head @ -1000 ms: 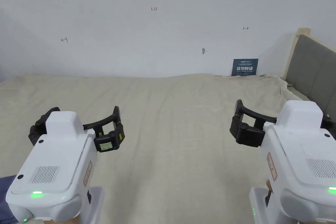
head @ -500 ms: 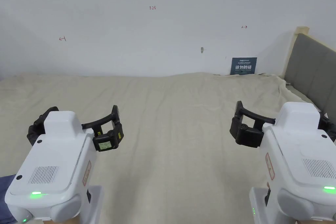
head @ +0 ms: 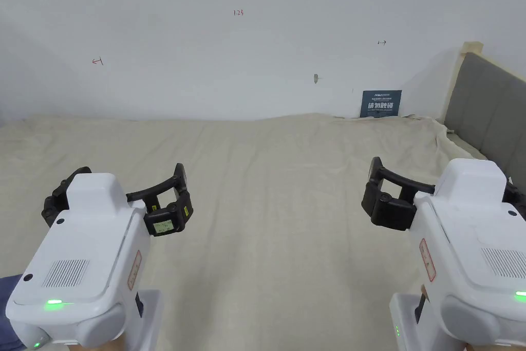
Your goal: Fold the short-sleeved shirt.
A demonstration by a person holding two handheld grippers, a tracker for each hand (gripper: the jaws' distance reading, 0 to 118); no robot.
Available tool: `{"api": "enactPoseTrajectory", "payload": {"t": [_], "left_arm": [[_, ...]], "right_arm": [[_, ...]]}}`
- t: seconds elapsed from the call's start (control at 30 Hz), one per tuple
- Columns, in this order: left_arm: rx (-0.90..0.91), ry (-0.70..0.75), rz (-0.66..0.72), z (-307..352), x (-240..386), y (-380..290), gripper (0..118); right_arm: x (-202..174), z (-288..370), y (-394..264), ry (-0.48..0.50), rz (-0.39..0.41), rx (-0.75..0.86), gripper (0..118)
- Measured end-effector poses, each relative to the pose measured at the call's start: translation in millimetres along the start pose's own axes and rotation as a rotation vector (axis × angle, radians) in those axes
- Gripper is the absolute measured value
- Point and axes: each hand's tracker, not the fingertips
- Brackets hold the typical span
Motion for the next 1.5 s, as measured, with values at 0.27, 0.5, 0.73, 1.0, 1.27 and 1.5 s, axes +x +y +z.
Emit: {"api": "enactPoseTrajectory", "payload": {"t": [0.27, 0.5, 0.73, 1.0, 1.27, 1.5], "left_arm": [[-0.002, 0.001, -0.007, 1.3, -0.3, -0.9, 118], [-0.003, 0.002, -0.013, 2.4, -0.4, -0.8, 118], [-0.003, 0.001, -0.015, 2.6, -0.5, -0.8, 118], [-0.002, 0.001, -0.015, 3.5, 0.6, -0.5, 118], [-0.002, 0.002, -0.014, 3.6, 1.2, -0.8, 118], [-0.003, 0.001, -0.018, 4.4, 0.8, -1.3, 118]], "right_arm": [[1.2, -1.6, -1.6, -0.004, -0.003, -0.006, 118], [0.9, -2.5, -3.6, 0.004, 0.0, -0.007, 118], [0.6, -1.8, -3.8, 0.008, -0.001, -0.006, 118], [0.7, -0.7, -3.1, 0.012, -0.003, -0.006, 118], [0.8, 0.8, -1.0, 0.017, -0.01, -0.015, 118], [0.8, 0.8, -1.0, 0.011, 0.001, -0.012, 118]]}}
